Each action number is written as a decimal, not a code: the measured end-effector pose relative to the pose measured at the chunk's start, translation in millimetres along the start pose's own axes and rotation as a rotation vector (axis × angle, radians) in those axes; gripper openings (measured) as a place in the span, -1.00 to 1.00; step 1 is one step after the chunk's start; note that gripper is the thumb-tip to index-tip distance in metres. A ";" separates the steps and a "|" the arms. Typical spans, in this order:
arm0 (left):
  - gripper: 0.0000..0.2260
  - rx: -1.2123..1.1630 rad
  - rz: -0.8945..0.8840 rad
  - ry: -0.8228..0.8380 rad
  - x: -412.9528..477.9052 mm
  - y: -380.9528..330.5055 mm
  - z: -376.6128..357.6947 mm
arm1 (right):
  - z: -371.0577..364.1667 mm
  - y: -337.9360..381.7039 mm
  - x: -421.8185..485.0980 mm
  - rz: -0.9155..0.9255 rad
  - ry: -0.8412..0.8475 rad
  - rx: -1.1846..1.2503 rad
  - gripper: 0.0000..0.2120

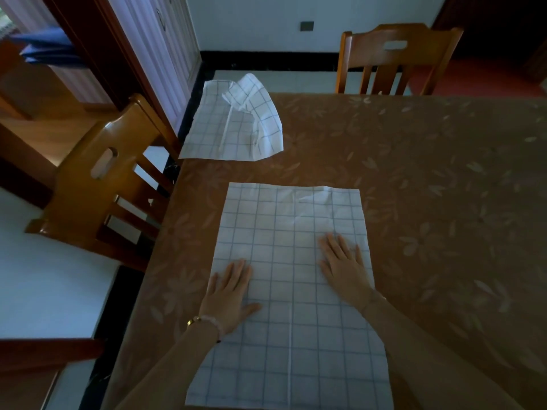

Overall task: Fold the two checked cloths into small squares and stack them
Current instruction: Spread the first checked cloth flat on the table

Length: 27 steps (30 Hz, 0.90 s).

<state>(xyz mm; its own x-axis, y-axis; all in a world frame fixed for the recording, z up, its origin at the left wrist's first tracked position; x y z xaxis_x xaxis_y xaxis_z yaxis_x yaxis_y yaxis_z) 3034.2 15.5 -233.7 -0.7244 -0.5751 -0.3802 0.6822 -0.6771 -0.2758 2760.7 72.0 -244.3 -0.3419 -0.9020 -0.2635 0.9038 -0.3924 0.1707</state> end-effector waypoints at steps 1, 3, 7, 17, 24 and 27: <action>0.00 -0.001 0.011 -0.004 0.9 -1.0 2.1 | 4.9 2.8 -4.9 -0.005 -0.029 0.007 -0.27; -0.13 0.014 -0.013 -0.056 -1.9 -6.4 3.9 | 13.7 10.1 -23.5 0.002 -0.098 0.054 -0.32; -0.37 0.132 -0.172 -0.119 -24.6 -24.7 -15.9 | 0.2 28.5 -74.7 0.064 -0.085 0.107 -0.42; -0.48 0.133 -0.163 0.027 -46.3 -23.1 -43.2 | -51.2 38.3 -129.1 0.068 -0.109 0.009 -0.54; -0.36 0.139 -0.264 0.002 -27.5 -14.2 -22.3 | -46.2 39.3 -110.8 0.050 -0.094 0.027 -0.51; -0.35 0.142 -0.243 0.017 -28.7 -15.8 -15.5 | -40.7 42.4 -112.9 0.056 -0.077 0.085 -0.42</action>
<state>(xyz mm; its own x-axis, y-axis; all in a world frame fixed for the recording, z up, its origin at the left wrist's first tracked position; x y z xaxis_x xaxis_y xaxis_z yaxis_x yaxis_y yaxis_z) 3045.8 49.8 -232.1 -0.8626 -0.3806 -0.3333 0.4669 -0.8527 -0.2344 2848.1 164.5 -245.9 -0.3131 -0.9330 -0.1776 0.8980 -0.3517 0.2643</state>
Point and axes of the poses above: each hand's wrist, its own x-axis towards the middle knuckle, its own z-axis out of the back of the hand, y = z × x, the point moved 1 cm from there along x, towards the middle knuckle, and after that the axes turned 11 degrees about -z, right-handed, at the moved point
